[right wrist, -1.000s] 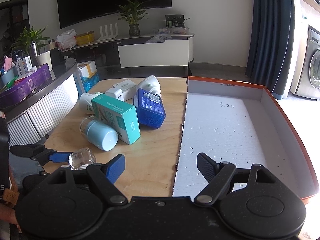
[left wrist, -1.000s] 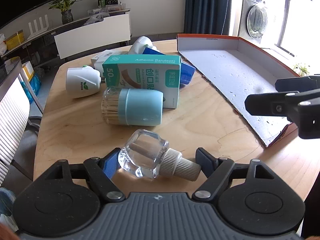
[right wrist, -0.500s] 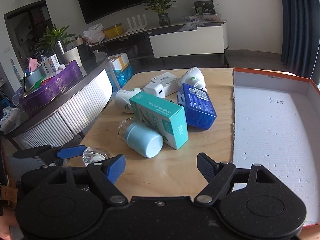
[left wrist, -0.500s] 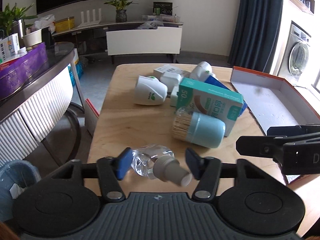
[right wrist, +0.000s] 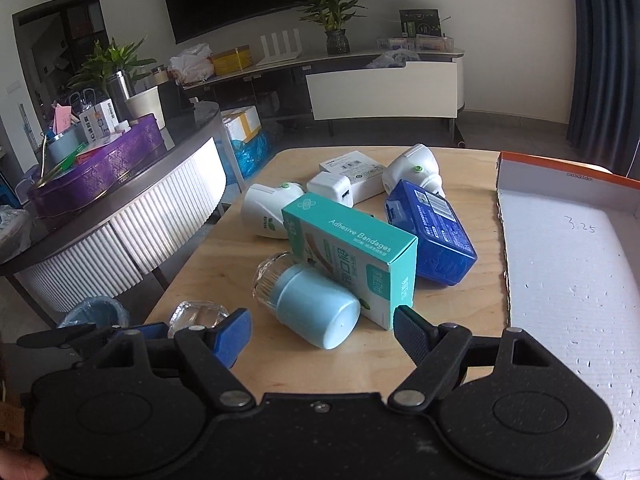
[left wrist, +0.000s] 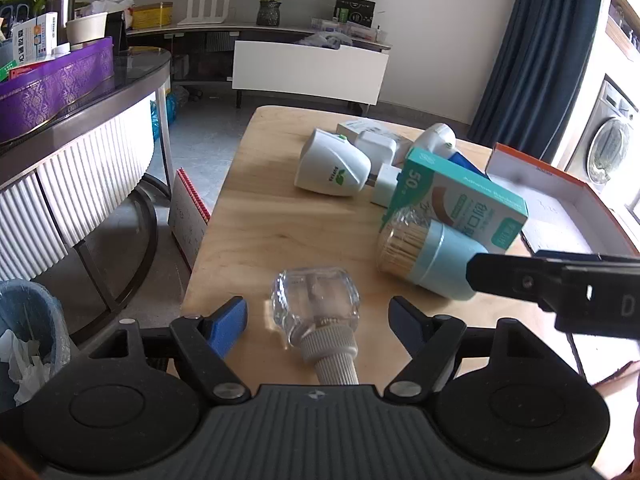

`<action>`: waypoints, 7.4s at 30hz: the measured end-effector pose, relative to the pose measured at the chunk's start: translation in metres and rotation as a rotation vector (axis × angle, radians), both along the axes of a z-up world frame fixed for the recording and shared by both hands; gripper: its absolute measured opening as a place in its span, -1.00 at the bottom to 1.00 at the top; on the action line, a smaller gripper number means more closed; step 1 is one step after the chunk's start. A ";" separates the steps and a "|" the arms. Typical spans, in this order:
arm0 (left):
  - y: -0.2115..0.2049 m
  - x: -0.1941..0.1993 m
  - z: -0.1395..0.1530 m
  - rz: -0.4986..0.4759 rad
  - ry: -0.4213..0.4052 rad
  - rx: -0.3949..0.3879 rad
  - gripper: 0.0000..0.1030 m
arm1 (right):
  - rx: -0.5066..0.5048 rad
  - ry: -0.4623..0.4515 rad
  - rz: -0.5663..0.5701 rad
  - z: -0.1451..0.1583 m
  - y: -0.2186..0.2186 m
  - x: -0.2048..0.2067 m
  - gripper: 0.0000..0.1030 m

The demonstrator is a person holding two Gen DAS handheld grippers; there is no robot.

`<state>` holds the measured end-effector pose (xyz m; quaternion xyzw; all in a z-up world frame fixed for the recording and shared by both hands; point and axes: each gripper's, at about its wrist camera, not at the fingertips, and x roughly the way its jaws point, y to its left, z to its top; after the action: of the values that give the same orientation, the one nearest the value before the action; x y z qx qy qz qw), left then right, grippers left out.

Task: Organize rigid objects
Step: 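Close the left gripper on the glass bottle while the right gripper grasps the light blue toothpick container, then lift and carry the glass bottle and toothpick container over the white box tray, then lower the toothpick container into the tray and open the right gripper while the left releases the bottle, then withdraw both grippers from the tray back toward the remaining objects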

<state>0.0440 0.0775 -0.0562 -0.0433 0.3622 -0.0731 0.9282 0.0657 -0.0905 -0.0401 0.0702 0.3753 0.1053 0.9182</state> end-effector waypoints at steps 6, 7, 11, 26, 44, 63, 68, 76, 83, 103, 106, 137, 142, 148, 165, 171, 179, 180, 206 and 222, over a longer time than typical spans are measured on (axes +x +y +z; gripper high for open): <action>-0.004 0.004 -0.004 0.013 -0.011 0.026 -0.01 | -0.027 -0.016 0.029 -0.002 0.011 0.002 0.79; -0.004 0.003 -0.004 0.010 -0.012 0.020 -0.01 | -0.024 -0.013 0.037 -0.002 0.012 0.003 0.79; 0.004 -0.002 -0.001 0.032 -0.012 -0.006 -0.01 | -0.048 -0.029 0.080 -0.003 0.018 0.007 0.79; 0.019 -0.003 0.001 0.095 -0.005 -0.042 -0.01 | -0.163 0.078 0.331 -0.034 0.032 0.076 0.41; -0.013 -0.015 0.019 -0.004 -0.020 -0.048 -0.01 | -0.041 0.042 0.119 -0.014 -0.030 -0.004 0.15; -0.088 -0.014 0.055 -0.152 -0.051 -0.028 -0.05 | 0.001 -0.078 -0.123 0.040 -0.108 -0.040 0.15; -0.109 -0.009 0.063 -0.192 -0.064 -0.008 -0.05 | 0.001 -0.098 -0.176 0.047 -0.128 -0.046 0.15; -0.148 0.001 0.072 -0.265 -0.082 -0.001 -0.05 | 0.017 -0.123 -0.252 0.051 -0.158 -0.053 0.15; -0.176 0.011 0.076 -0.316 -0.093 -0.003 -0.05 | 0.002 -0.162 -0.306 0.061 -0.183 -0.058 0.15; -0.218 0.031 0.078 -0.333 -0.098 -0.006 -0.05 | -0.027 -0.187 -0.360 0.067 -0.228 -0.046 0.15; -0.222 0.034 0.078 -0.341 -0.096 -0.008 -0.05 | -0.035 -0.191 -0.364 0.069 -0.232 -0.042 0.15; -0.234 0.056 0.070 -0.343 -0.057 -0.013 -0.05 | -0.073 -0.175 -0.348 0.066 -0.234 0.005 0.15; -0.237 0.060 0.067 -0.343 -0.047 -0.014 -0.05 | -0.078 -0.154 -0.348 0.061 -0.236 0.015 0.15; -0.240 0.067 0.063 -0.338 -0.035 -0.013 -0.05 | -0.094 -0.115 -0.347 0.051 -0.240 0.033 0.15; -0.259 0.092 0.056 -0.342 -0.002 -0.014 -0.10 | -0.166 -0.135 -0.430 0.040 -0.270 0.058 0.34; -0.278 0.101 0.050 -0.380 0.006 -0.013 -0.17 | -0.137 -0.193 -0.434 0.056 -0.278 0.022 0.34; -0.273 0.100 0.067 -0.382 -0.010 -0.068 0.53 | -0.095 -0.188 -0.467 0.063 -0.282 -0.002 0.37; -0.268 0.098 0.070 -0.371 -0.015 -0.069 0.64 | -0.097 -0.191 -0.470 0.065 -0.280 -0.003 0.42; -0.212 0.051 0.089 -0.220 -0.029 0.103 1.00 | -0.099 -0.188 -0.345 0.079 -0.219 -0.012 0.71; -0.169 0.041 0.073 -0.149 0.000 0.156 1.00 | -0.105 -0.149 -0.243 0.071 -0.175 -0.006 0.73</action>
<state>0.0852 -0.0918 0.0173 0.0563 0.3690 -0.1136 0.9207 0.0601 -0.2654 0.0304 0.0589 0.3000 -0.0213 0.9519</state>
